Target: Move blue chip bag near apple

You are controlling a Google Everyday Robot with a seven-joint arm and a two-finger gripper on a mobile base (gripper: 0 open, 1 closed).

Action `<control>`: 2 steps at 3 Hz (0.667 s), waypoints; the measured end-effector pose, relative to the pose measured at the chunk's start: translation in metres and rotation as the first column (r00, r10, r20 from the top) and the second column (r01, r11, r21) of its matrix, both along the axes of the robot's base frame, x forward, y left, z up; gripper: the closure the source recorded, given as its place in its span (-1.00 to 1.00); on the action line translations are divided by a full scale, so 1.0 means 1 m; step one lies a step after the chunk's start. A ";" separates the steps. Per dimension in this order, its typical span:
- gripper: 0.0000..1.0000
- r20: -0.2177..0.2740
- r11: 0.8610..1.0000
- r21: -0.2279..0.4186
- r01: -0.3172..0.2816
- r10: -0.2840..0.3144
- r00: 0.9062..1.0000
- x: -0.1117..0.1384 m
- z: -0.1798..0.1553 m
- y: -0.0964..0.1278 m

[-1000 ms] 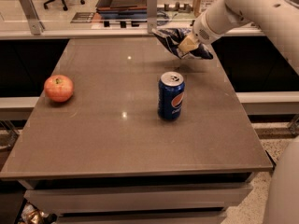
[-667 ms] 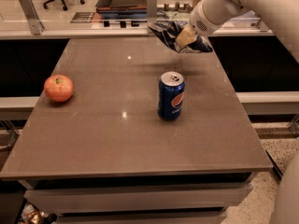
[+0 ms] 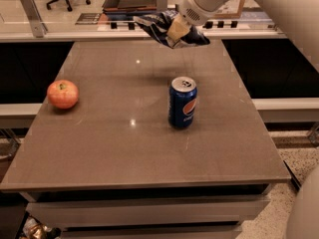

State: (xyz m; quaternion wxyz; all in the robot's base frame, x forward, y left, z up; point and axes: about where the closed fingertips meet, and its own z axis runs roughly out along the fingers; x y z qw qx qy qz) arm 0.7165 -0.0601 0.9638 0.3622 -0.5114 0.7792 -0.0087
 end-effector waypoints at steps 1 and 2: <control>1.00 0.017 0.999 -0.009 -0.036 0.036 0.999 -0.014 0.009 0.036; 1.00 0.029 0.999 -0.005 -0.053 0.053 0.998 -0.037 0.009 0.070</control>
Offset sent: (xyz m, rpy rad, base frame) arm -0.0687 0.1123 0.0038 0.0034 -0.0352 0.0693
